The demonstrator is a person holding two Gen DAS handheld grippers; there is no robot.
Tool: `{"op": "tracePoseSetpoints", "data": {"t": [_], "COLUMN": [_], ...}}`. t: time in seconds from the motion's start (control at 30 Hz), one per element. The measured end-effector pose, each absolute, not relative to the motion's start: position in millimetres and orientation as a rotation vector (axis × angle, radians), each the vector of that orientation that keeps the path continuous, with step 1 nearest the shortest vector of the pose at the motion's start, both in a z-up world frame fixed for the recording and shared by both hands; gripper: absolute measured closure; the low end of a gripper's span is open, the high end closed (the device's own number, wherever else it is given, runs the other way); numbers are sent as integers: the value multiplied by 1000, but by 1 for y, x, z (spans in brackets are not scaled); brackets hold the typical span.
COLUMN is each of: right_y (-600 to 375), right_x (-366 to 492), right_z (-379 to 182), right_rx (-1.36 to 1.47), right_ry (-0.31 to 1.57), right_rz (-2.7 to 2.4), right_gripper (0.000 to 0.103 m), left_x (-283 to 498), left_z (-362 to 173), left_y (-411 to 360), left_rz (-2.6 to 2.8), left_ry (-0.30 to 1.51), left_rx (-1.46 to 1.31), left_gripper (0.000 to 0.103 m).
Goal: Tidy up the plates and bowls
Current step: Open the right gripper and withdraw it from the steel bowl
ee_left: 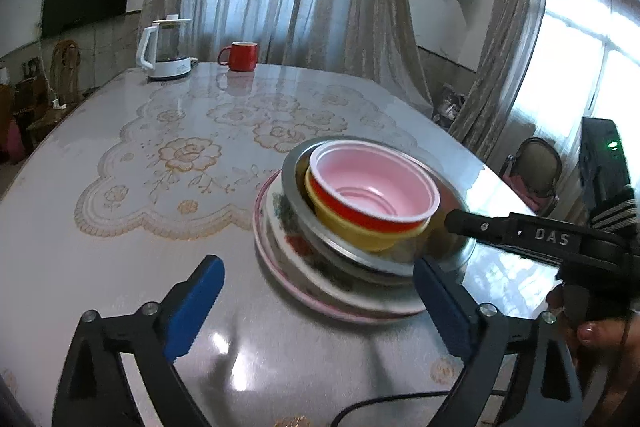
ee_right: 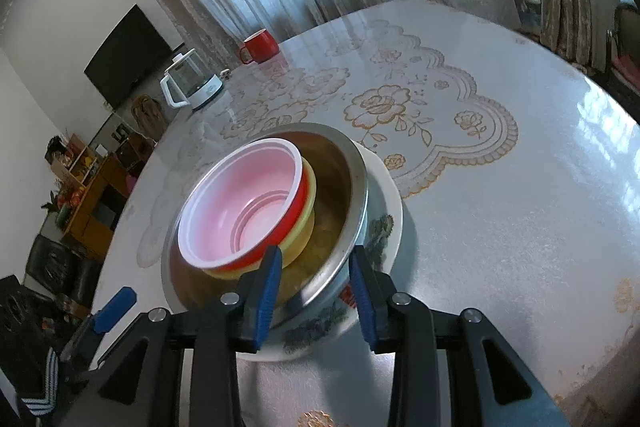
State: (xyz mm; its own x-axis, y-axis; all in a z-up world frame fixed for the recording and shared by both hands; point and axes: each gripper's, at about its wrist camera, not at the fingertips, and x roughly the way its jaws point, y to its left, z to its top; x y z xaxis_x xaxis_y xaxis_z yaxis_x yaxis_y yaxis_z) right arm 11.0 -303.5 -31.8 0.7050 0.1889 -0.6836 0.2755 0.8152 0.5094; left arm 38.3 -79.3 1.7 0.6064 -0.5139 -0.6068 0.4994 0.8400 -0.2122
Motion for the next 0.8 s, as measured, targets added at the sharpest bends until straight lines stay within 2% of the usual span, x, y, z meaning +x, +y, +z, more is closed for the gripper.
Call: {"op": "tracePoseSetpoints", "data": {"t": [0.1, 0.33, 0.4, 0.47, 0.53, 0.8], "right_y": [-297, -293, -292, -289, -284, -256], "right_x": [3, -23, -32, -39, -46, -64], "right_z": [-26, -18, -13, -10, -7, -4], "right_rx": [551, 483, 486, 476, 462, 399], "right_ry": [784, 766, 751, 738, 724, 671], "right_rz": [-64, -123, -143, -164, -176, -139], "right_gripper": [62, 61, 56, 40, 35, 34], "left_x": [33, 24, 21, 16, 12, -3], "left_z": [2, 2, 3, 4, 5, 9], "left_y": [-76, -71, -72, -72, -70, -60], "left_rz": [-559, -492, -471, -452, -444, -383], "left_ry": [713, 729, 727, 719, 715, 666], "left_rx": [0, 9, 25, 41, 38, 31], "left_gripper": [1, 0, 0, 0, 0, 0]}}
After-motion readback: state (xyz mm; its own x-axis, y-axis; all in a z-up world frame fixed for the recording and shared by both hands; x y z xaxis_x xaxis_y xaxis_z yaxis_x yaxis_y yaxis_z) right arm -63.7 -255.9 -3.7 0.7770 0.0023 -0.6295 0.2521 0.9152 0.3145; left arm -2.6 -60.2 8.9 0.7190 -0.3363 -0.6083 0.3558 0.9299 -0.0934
